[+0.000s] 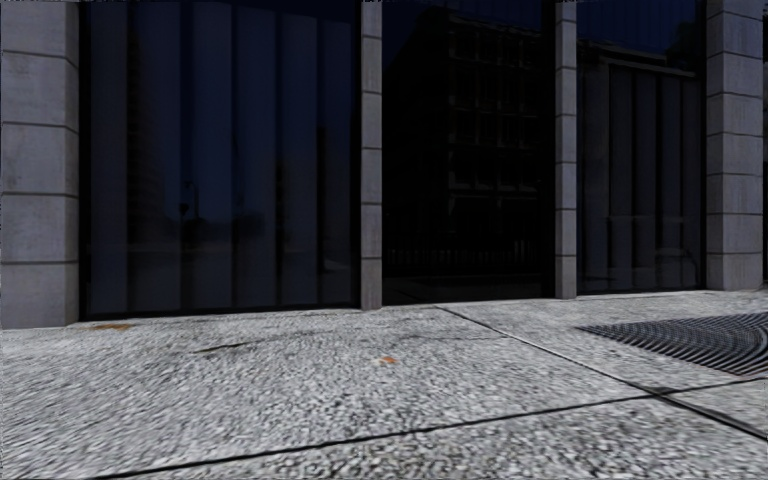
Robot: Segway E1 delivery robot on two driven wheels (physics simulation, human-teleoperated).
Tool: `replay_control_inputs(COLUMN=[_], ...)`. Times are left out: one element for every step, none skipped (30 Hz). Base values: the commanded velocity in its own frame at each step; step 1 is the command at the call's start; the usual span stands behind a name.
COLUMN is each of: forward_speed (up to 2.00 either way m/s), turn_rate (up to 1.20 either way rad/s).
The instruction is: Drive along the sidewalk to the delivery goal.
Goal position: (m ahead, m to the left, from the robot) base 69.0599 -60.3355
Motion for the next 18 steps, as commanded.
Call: replay_control_inputs(forward_speed=[1.42,1.42,1.42,1.42,1.42,1.43,1.43,1.43,1.45,1.47,1.50,1.51,1.51,1.51,1.51,1.52,1.53,1.53], turn_rate=[-0.61,-0.61,-0.61,-0.61,-0.61,-0.61,-0.61,-0.61,-0.61,-0.61,-0.61,-0.61,-0.61,-0.61,-0.61,-0.61,-0.61,-0.61])
